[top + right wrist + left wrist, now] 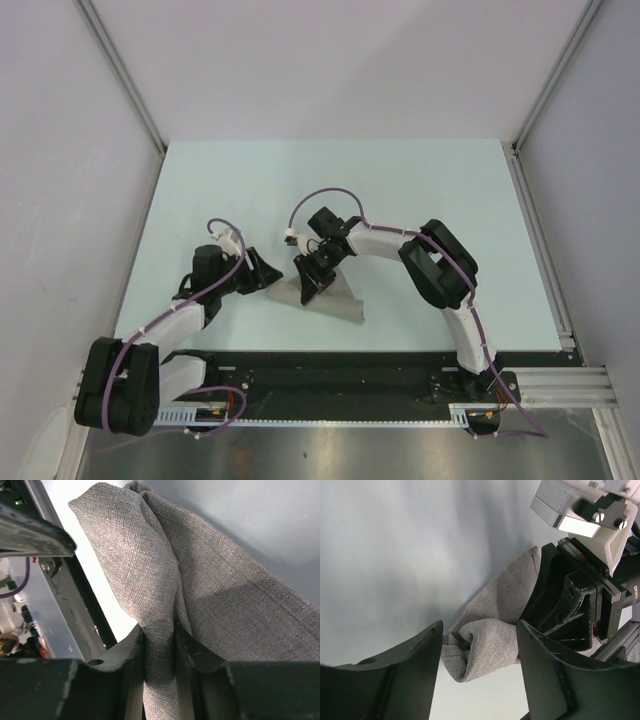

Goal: Fold the napkin, place the utensils inside, and roll it up
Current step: Roll the napkin with the utensil

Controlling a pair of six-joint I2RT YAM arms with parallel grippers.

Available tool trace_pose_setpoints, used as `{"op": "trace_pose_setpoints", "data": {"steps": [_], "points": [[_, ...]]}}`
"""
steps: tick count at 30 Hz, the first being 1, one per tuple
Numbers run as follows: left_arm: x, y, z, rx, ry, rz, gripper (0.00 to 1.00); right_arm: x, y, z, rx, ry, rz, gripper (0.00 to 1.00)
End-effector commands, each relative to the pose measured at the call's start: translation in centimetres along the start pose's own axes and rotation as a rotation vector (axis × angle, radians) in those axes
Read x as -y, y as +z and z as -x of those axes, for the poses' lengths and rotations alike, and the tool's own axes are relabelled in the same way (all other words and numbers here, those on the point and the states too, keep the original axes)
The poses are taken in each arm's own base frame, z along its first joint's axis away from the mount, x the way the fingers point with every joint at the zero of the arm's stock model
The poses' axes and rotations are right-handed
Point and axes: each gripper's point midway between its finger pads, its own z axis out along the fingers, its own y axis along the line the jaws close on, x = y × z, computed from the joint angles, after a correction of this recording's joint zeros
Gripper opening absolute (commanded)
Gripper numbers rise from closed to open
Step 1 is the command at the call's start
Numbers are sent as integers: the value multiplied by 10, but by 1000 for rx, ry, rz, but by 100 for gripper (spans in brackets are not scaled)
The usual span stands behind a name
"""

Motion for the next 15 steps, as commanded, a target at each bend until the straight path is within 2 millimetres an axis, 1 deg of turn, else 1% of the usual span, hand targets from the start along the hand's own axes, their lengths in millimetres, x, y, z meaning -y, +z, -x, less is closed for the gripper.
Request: {"op": "trace_pose_setpoints", "data": {"steps": [1, 3, 4, 7, 9, 12, 13, 15], "points": [[7, 6, -2, -12, -8, -50, 62, 14, 12, 12, 20, -5, -11, 17], [7, 9, -6, -39, -19, -59, 58, 15, 12, 13, 20, -3, -11, 17], [8, 11, -5, -37, -18, -68, 51, 16, 12, 14, 23, -2, -11, 17], [7, 14, -7, -50, -24, -74, 42, 17, 11, 14, 24, 1, -9, 18], [6, 16, -10, -64, -28, -72, 40, 17, 10, 17, 33, -1, -10, 18], [2, 20, -16, -95, -49, -64, 30, 19, 8, 20, 39, 6, -12, 20], [-1, 22, -19, -106, -59, -55, 21, 19, 7, 22, 43, 4, -12, 21], [-5, 23, -18, -106, -76, -33, 12, 19, 4, 23, 47, 8, -12, 23]]}}
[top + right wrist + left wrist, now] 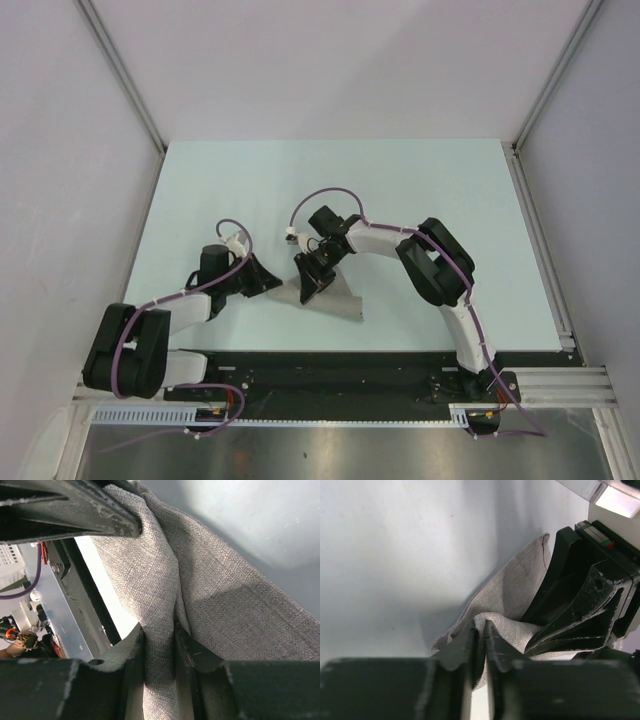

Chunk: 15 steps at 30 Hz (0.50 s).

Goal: Fold the napkin, place the utensils inside, and roll it up
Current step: Roll the napkin with the utensil

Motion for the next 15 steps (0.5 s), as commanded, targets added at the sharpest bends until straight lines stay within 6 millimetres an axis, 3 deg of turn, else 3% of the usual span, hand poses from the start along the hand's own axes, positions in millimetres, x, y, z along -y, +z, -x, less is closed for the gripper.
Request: {"op": "trace_pose_setpoints", "data": {"steps": [1, 8, 10, 12, 14, 15], "points": [[2, 5, 5, 2, -3, -4, 6, 16, 1, 23, 63, -48, -57, 26], [0, 8, 13, -18, -11, 34, 0, 4, -36, 47, 125, -101, -128, 46], [0, 9, 12, -30, -12, 40, 0, -4, -53, 57, 171, -139, -176, 56], [-1, 11, 12, -44, -12, 48, 0, -15, -66, 62, 208, -189, -215, 59], [-1, 12, 13, -49, -12, 46, 0, -24, -68, 63, 235, -241, -233, 64], [-2, 14, 13, -55, -17, 47, 0, -16, -66, 56, 229, -238, -279, 64]]}}
